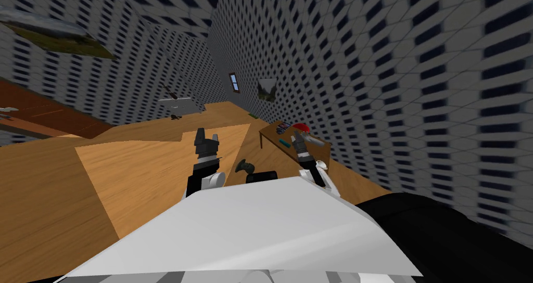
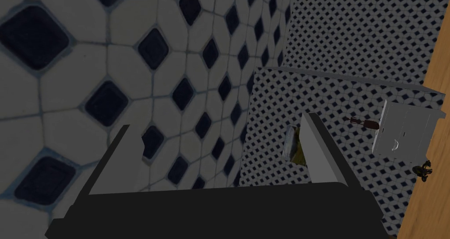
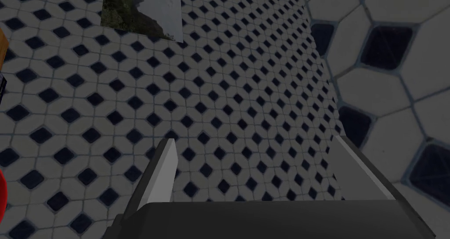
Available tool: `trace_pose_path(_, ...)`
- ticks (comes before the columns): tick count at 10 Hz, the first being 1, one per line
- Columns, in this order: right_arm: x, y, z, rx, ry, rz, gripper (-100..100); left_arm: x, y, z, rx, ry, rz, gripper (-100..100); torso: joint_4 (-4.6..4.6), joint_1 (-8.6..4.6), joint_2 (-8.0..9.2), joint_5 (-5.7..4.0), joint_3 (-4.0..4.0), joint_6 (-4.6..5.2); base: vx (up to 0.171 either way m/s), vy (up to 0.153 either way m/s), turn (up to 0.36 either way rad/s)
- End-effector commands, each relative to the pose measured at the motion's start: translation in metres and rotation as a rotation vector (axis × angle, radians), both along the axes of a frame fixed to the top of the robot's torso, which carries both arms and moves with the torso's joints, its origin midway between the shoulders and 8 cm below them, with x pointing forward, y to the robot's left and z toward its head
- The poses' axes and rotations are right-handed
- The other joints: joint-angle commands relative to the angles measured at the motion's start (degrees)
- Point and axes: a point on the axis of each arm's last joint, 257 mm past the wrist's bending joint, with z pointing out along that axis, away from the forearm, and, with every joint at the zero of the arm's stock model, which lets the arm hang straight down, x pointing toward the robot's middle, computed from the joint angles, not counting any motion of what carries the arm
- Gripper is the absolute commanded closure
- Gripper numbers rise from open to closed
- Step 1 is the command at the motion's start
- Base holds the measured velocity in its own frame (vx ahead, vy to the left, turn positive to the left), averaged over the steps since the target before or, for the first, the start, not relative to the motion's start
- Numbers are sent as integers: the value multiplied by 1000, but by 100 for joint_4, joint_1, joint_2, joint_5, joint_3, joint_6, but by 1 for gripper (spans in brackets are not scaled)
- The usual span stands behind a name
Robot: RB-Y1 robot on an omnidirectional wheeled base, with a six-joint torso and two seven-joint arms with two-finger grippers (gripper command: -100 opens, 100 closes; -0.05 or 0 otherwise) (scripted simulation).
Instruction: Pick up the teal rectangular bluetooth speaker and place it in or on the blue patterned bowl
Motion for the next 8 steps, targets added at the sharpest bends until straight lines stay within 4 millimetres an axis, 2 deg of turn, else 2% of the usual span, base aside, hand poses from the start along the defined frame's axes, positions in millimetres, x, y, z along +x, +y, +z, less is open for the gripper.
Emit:
trace_pose_path(1,-4,-2,-30,-59,80,12,-100,0,0,0,0,0,0,0,0,0,0,0,0,0,30,97,239)
trace_pose_path(2,-4,-1,-30,-66,82,17,-100,0,0,0,0,0,0,0,-1,6,-5,1,-3,1,25,77,72)
trace_pose_path(5,-16,-7,-92,-195,240,44,-100,0,0,0,0,0,0,0,-1,4,-6,1,-3,-1,39,88,228)
trace_pose_path(6,-16,-7,-92,-203,242,49,-100,0,0,0,0,0,0,0,-3,8,-16,2,-9,1,47,74,64)
trace_pose_path(8,-31,-16,-136,-301,352,69,-100,0,0,0,0,0,0,0,-1,-4,-4,0,-3,2,33,60,216)
